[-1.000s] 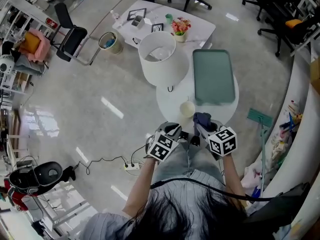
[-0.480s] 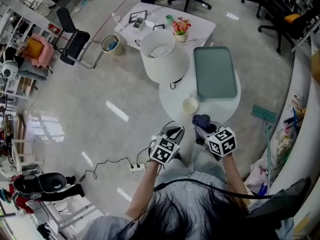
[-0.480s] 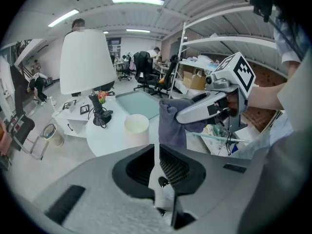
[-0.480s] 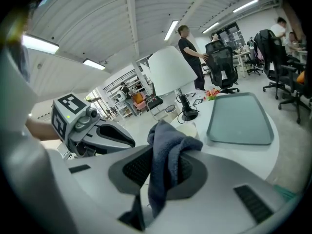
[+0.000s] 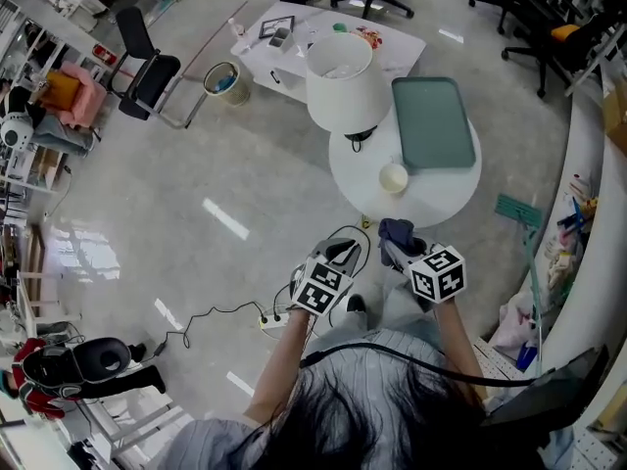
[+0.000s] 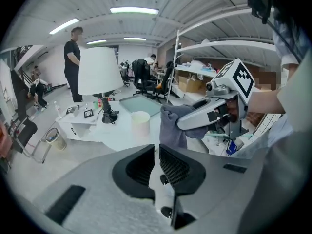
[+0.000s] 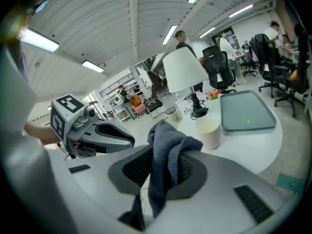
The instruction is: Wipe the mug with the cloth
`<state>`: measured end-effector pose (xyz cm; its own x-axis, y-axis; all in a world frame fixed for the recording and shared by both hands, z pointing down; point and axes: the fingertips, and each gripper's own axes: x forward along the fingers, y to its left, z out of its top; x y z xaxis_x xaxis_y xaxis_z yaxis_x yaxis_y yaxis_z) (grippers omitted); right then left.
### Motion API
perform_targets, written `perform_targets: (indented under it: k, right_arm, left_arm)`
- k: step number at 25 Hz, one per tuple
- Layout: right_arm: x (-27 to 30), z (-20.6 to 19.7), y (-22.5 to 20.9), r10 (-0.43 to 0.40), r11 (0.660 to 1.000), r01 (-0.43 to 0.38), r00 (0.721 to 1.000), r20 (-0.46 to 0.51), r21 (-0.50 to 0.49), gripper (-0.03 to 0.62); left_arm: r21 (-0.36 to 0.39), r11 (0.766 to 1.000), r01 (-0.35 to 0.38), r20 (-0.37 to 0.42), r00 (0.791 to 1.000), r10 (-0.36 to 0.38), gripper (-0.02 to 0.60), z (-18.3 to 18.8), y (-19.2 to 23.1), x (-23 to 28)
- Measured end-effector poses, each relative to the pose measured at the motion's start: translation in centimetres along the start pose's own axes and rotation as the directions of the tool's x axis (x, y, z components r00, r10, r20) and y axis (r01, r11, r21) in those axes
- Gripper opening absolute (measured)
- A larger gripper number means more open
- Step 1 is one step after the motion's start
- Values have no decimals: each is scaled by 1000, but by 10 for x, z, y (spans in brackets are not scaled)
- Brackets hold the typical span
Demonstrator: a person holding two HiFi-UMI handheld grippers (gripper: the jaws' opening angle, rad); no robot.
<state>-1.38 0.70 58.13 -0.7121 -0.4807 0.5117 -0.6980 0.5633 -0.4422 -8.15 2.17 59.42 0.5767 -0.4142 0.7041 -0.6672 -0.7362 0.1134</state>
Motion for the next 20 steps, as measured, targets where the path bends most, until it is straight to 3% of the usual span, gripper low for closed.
perform_targets:
  k: [6,13,20]
  right_arm:
    - [-9,-21,49,-31,998,28,999,37,58,80]
    - [-24,-49,86,-77,996,75,996,50,49,80]
    - [-48,-65,106,-122,992,118,989,89,47,80]
  left_arm:
    - [-4,1000,8,10,1000,-8,43,-38,-8,-45]
    - [-77,997,27,56,998,-23,43,-65,-14,-75]
    - [-6,998,55,93,994,-54,43,-67,-45,-84]
